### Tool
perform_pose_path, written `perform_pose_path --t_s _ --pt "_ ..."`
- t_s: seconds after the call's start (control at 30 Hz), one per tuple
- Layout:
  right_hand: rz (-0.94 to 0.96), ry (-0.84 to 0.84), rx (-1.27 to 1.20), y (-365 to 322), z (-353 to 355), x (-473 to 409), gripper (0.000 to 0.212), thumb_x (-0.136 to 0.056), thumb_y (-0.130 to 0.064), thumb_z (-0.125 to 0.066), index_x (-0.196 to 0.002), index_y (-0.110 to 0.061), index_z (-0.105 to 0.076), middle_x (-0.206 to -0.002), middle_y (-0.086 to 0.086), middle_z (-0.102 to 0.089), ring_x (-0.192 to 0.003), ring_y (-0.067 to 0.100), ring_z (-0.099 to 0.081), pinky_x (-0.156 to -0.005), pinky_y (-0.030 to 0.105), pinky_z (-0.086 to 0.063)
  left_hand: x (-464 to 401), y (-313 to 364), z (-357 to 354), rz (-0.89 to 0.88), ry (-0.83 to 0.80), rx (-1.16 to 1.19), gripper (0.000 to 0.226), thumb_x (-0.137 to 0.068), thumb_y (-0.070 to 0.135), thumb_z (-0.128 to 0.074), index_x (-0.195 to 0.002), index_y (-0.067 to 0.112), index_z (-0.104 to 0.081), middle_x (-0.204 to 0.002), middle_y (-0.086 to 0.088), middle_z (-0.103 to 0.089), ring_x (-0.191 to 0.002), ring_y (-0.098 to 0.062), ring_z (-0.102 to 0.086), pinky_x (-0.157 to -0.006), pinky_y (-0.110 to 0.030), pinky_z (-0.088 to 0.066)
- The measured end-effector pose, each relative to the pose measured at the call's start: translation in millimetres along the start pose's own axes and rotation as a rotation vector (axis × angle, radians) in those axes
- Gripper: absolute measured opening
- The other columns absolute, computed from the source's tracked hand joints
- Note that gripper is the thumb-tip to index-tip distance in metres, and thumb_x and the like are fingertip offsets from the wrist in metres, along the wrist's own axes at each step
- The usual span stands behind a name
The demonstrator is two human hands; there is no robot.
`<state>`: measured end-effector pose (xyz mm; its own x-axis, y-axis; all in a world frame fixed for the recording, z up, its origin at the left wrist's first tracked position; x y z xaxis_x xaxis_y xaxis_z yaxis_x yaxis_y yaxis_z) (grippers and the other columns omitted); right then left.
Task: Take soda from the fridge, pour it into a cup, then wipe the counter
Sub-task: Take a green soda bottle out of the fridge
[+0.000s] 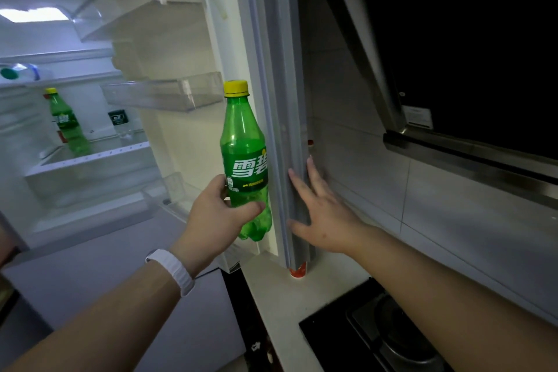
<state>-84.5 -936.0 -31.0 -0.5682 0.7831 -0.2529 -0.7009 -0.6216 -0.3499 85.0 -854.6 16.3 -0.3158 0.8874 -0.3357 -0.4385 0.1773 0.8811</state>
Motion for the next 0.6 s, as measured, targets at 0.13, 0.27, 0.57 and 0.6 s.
perform_pose_path --t_s 0.13,0.27,0.57,0.6 --pt "0.046 0.034 0.064 -8.5 -4.8 4.4 0.094 -0.089 -0.057 -0.052 -0.14 -0.051 0.027 -0.145 -0.011 0.048 -0.145 0.018 0.021 -0.119 0.049 -0.01 7.2 0.5 5.1 0.005 0.004 -0.002 0.058 -0.06 0.022 -0.084 -0.114 0.02 -0.063 -0.102 0.005 -0.073 -0.089 -0.011 -0.071 -0.083 -0.038 -0.058" --pt "0.12 0.086 0.186 -23.2 -6.8 15.6 0.088 -0.091 -0.056 -0.046 -0.145 -0.045 0.023 -0.15 -0.004 0.043 -0.144 0.017 0.026 -0.116 0.041 0.0 17.9 4.9 16.1 -0.006 0.019 0.008 0.051 -0.069 0.01 -0.085 -0.114 0.018 -0.063 -0.101 0.004 -0.073 -0.088 -0.01 -0.071 -0.078 -0.032 -0.058" --pt "0.272 0.19 0.247 -75.8 -16.2 42.8 0.076 -0.091 -0.043 -0.046 -0.154 -0.032 -0.003 -0.162 -0.004 0.013 -0.147 0.017 0.01 -0.112 0.034 0.006 49.9 -0.6 65.5 0.002 0.115 0.083 0.048 -0.073 -0.002 -0.079 -0.116 0.013 -0.063 -0.102 0.003 -0.073 -0.083 -0.004 -0.071 -0.066 -0.014 -0.054" --pt "0.286 0.212 0.253 -84.1 -16.1 44.2 0.076 -0.09 -0.042 -0.047 -0.154 -0.03 -0.007 -0.163 -0.002 0.005 -0.148 0.019 0.005 -0.113 0.035 0.004 53.5 -2.7 72.9 0.007 0.134 0.088 0.048 -0.073 -0.002 -0.079 -0.116 0.013 -0.063 -0.102 0.003 -0.073 -0.083 -0.004 -0.071 -0.067 -0.015 -0.054"
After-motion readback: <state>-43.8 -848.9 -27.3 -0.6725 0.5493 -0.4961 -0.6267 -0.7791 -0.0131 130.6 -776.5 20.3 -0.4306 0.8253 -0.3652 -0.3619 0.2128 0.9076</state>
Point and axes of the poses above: each hand's wrist, its own x-axis away from the middle knuckle, its own z-axis out of the back of the hand, y = z × x, the point moved 9 cm from there along -x, towards the middle knuckle
